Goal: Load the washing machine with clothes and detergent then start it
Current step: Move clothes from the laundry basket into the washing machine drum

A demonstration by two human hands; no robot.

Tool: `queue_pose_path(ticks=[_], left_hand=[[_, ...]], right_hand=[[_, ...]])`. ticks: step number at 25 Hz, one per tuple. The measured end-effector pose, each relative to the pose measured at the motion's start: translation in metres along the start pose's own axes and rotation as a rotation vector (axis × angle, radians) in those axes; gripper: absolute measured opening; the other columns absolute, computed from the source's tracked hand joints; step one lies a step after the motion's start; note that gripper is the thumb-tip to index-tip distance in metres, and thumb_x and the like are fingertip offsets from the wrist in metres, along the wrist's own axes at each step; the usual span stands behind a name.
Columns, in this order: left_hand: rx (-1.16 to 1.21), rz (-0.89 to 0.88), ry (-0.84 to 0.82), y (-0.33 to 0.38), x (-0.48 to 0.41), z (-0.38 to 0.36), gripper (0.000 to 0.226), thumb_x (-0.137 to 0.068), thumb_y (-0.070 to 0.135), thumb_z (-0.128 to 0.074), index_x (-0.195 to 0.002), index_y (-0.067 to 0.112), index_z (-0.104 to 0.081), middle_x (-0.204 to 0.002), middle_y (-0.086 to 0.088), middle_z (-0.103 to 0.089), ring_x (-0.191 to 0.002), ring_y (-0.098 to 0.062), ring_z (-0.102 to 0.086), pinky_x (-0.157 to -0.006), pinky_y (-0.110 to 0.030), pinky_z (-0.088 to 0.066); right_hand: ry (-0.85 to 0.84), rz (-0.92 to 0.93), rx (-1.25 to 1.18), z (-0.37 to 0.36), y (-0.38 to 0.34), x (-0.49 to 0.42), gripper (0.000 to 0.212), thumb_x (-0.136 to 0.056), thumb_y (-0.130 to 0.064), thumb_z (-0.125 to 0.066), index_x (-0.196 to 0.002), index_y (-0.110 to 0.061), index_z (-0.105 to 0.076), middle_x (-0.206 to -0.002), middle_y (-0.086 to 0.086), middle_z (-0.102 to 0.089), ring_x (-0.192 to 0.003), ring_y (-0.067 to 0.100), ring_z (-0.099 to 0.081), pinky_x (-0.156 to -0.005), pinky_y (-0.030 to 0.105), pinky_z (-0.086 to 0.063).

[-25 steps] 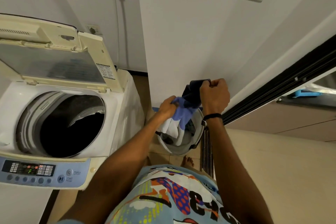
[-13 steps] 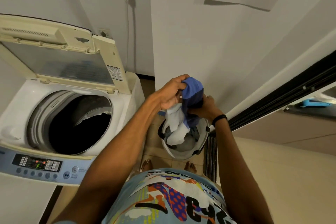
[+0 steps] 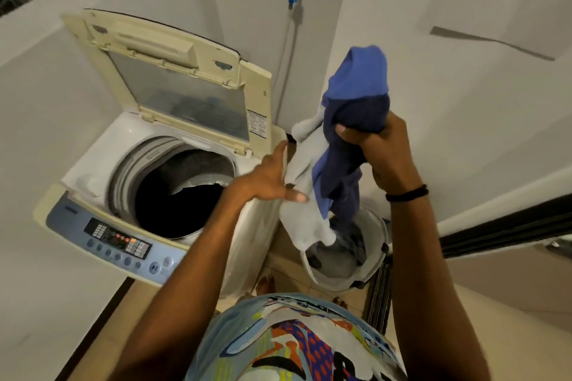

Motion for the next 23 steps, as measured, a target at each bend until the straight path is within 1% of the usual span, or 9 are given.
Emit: queue_pose_path(ticks=[2, 4, 6, 8, 12, 16, 18, 21, 23], left_hand=[[0.076, 0.02, 0.188, -0.014, 0.011, -0.011, 0.135, -0.042, 0.076, -0.084, -0.152, 0.035, -0.017, -0.155, 0.001, -0.036, -0.139, -0.019, -0.039, -0.113, -0.046, -0.039], [0.245, 0.049, 0.364, -0.024, 0.02, -0.013, 0.109, -0.042, 0.083, -0.078, -0.134, 0.032, -0.049, -0.131, 0.003, -0.062, -0.119, -0.014, -0.059, -0.099, -0.041, -0.052], [0.413, 0.06, 0.595, -0.032, 0.035, 0.006, 0.081, -0.054, 0.074, -0.078, -0.117, 0.025, -0.065, -0.109, 0.003, -0.073, -0.102, -0.014, -0.068, -0.085, -0.039, -0.058], [0.465, 0.123, 0.818, -0.041, 0.057, 0.041, 0.061, -0.063, 0.06, -0.07, -0.107, 0.018, -0.071, -0.098, -0.003, -0.075, -0.094, -0.022, -0.071, -0.077, -0.04, -0.058], [0.448, 0.221, 1.101, -0.081, 0.095, 0.113, 0.051, -0.076, 0.033, -0.073, -0.121, 0.012, -0.063, -0.112, -0.011, -0.072, -0.104, -0.031, -0.067, -0.078, -0.036, -0.055], [0.504, 0.246, 1.184, -0.128, 0.115, 0.15, 0.046, -0.082, 0.011, -0.069, -0.127, 0.006, -0.06, -0.11, -0.003, -0.067, -0.103, -0.016, -0.062, -0.071, -0.016, -0.04], [0.482, 0.311, 1.192, -0.152, 0.118, 0.152, 0.043, -0.086, 0.009, -0.068, -0.127, 0.002, -0.059, -0.116, -0.013, -0.068, -0.105, -0.023, -0.062, -0.069, -0.016, -0.037], [0.444, 0.328, 1.174, -0.183, 0.114, 0.142, 0.037, -0.089, 0.008, -0.068, -0.123, -0.004, -0.062, -0.114, -0.02, -0.068, -0.103, -0.029, -0.063, -0.066, -0.015, -0.033], [0.383, 0.443, 1.068, -0.208, 0.105, 0.132, 0.034, -0.089, 0.011, -0.069, -0.115, -0.009, -0.064, -0.108, -0.026, -0.069, -0.1, -0.037, -0.065, -0.062, -0.018, -0.029]], right_hand=[[-0.043, 0.049, -0.133, -0.024, -0.035, -0.007, 0.039, -0.071, -0.021, -0.082, -0.105, -0.009, -0.069, -0.1, 0.01, -0.074, -0.093, 0.029, -0.071, -0.076, 0.056, -0.058], [-0.082, 0.098, -0.208, -0.055, -0.068, -0.013, 0.046, -0.069, -0.028, -0.084, -0.106, -0.007, -0.069, -0.103, 0.013, -0.074, -0.095, 0.032, -0.071, -0.08, 0.056, -0.057], [-0.142, 0.148, -0.275, -0.088, -0.098, -0.015, 0.047, -0.07, -0.03, -0.084, -0.105, -0.004, -0.068, -0.103, 0.017, -0.073, -0.095, 0.036, -0.07, -0.084, 0.056, -0.056], [-0.205, 0.162, -0.398, -0.121, -0.121, -0.015, 0.042, -0.073, -0.018, -0.081, -0.108, 0.002, -0.067, -0.105, 0.021, -0.072, -0.097, 0.037, -0.07, -0.087, 0.056, -0.055], [-0.292, 0.117, -0.575, -0.18, -0.148, -0.016, 0.041, -0.073, -0.006, -0.079, -0.112, 0.003, -0.066, -0.107, 0.021, -0.072, -0.098, 0.035, -0.071, -0.087, 0.053, -0.057], [-0.298, 0.049, -0.486, -0.242, -0.144, -0.026, 0.038, -0.065, -0.018, -0.083, -0.1, -0.009, -0.071, -0.098, 0.012, -0.075, -0.091, 0.031, -0.073, -0.081, 0.053, -0.059], [-0.282, 0.051, -0.368, -0.273, -0.13, -0.028, 0.035, -0.062, -0.025, -0.083, -0.092, -0.015, -0.071, -0.092, 0.009, -0.076, -0.086, 0.028, -0.073, -0.077, 0.053, -0.059], [-0.309, 0.018, -0.307, -0.315, -0.1, -0.029, 0.04, -0.065, -0.022, -0.081, -0.101, -0.012, -0.069, -0.095, 0.004, -0.075, -0.088, 0.02, -0.073, -0.078, 0.045, -0.061], [-0.347, 0.01, -0.187, -0.338, -0.073, -0.033, 0.041, -0.069, -0.022, -0.08, -0.106, -0.011, -0.067, -0.098, 0.002, -0.073, -0.09, 0.019, -0.072, -0.079, 0.041, -0.061]])
Point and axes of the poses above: each hand's wrist, its own x-axis away from the middle knuckle, its own z-axis out of the back of the hand, y = z × x, the point moved 3 cm from there along -x, towards the middle knuckle
